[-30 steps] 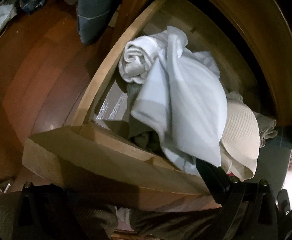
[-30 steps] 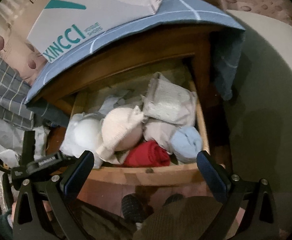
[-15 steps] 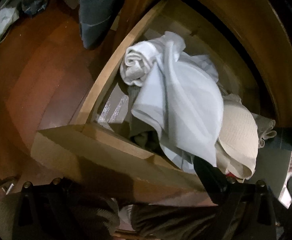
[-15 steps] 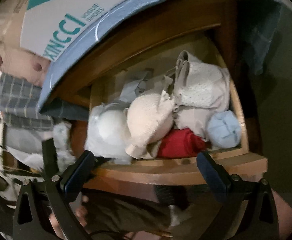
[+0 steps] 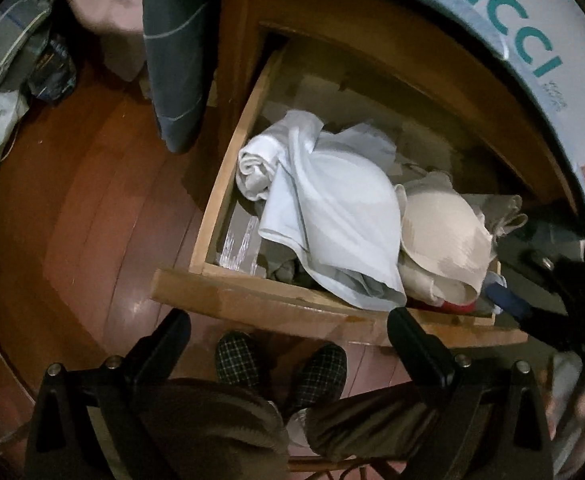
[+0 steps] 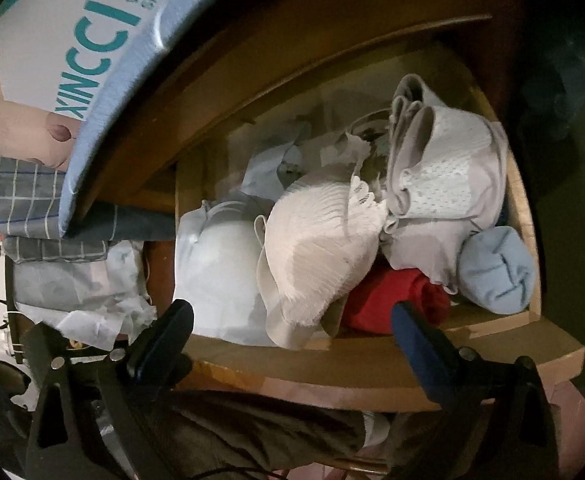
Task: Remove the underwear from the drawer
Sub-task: 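Reach the left gripper toward the white cloth while the right reaches toward the white lace bra, then close the left gripper on the white cloth while the right closes on the lace bra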
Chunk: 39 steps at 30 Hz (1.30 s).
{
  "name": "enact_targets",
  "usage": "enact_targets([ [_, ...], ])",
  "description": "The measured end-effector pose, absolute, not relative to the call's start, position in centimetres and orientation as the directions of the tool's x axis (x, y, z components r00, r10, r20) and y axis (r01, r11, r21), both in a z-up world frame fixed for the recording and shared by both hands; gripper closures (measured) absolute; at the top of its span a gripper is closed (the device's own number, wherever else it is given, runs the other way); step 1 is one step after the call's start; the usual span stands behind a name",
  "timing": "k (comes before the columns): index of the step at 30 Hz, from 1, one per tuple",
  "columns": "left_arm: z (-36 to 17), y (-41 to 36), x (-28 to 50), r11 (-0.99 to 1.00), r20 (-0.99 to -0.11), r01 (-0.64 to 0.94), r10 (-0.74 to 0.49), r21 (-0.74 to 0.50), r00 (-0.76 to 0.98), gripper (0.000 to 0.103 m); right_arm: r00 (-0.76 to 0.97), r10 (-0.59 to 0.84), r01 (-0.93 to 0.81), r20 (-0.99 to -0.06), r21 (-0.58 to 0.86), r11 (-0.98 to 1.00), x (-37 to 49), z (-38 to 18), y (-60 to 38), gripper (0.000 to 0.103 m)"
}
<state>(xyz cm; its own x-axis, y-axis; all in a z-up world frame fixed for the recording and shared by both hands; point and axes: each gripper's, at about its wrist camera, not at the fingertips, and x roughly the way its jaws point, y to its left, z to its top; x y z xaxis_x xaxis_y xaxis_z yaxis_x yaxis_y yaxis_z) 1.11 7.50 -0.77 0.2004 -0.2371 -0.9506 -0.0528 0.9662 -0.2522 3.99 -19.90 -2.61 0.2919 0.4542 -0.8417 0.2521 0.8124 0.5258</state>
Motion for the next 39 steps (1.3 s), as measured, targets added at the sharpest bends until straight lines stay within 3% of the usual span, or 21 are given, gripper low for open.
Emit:
enact_targets([
  [6,1.6,8.2,0.5,0.968,-0.929,0.056,-0.251,-0.245,0.273,0.003,0.267,0.454,0.294,-0.85,0.52,0.802,5.3,-4.5,-19.4,0.005],
  [19,2.9,10.3,3.3,0.959,-0.883,0.035,-0.274,-0.282,0.382,0.003,0.228,0.4,0.345,-0.888,0.458,0.819,7.7,-7.6,-18.2,0.01],
  [22,2.5,9.3,3.8,0.958,-0.887,0.052,-0.281,-0.282,0.366,0.003,0.218,0.369,0.342,-0.904,0.425,0.838,7.9,-8.0,-18.0,0.02],
  [29,1.2,7.8,5.1,0.937,-0.889,0.041,-0.342,-0.346,0.306,0.003,0.23,0.338,0.275,-0.913,0.394,0.877,7.5,-7.6,-18.1,0.056],
  [39,-1.1,7.0,6.2,0.9,-0.886,-0.049,-0.416,-0.434,0.205,0.003,0.324,0.359,0.229,-0.875,0.441,0.868,5.2,-4.6,-19.9,0.067],
])
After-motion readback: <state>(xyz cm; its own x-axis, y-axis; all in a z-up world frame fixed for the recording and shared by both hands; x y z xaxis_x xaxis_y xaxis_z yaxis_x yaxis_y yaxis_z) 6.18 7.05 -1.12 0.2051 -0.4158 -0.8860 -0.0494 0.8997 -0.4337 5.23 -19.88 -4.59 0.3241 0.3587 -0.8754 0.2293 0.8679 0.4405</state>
